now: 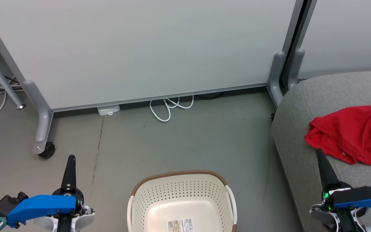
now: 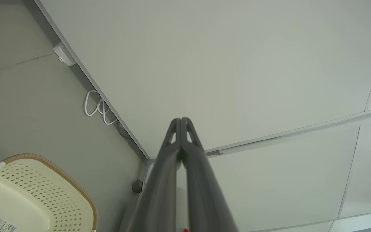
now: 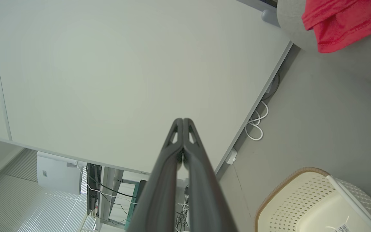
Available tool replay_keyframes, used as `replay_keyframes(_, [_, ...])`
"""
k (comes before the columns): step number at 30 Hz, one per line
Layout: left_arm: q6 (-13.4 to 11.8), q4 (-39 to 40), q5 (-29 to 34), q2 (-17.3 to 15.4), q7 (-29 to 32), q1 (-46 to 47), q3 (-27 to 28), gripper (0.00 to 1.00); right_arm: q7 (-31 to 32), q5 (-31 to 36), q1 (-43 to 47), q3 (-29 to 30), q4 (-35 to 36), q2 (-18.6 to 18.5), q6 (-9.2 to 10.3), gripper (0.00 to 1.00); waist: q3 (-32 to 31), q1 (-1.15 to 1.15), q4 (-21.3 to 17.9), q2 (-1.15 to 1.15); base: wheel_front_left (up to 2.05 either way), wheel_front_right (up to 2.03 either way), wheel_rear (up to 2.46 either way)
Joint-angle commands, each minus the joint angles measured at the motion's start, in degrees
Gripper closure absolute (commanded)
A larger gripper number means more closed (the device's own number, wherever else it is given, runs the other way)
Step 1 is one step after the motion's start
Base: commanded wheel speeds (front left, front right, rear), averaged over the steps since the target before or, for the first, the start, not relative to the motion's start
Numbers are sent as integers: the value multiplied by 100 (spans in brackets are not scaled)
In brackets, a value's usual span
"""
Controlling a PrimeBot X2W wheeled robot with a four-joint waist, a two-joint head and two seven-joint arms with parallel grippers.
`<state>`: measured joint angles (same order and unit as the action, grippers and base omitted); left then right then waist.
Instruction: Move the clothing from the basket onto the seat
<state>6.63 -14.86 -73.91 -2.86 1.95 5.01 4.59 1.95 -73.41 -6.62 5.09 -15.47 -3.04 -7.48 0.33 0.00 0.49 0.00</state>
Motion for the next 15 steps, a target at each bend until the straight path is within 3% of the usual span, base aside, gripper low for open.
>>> replay_keyframes(1, [56, 53, -154, -4, 38, 125, 27, 100, 40, -158, 26, 20, 66, 5, -2, 100, -1, 0, -2, 0, 0, 0, 0])
replay_keyframes(15, [72, 71, -820, -3, 207, 145, 107, 100, 208, -839, 43, 73, 106, 10, -3, 100, -6, 0, -19, 0, 0, 0, 0])
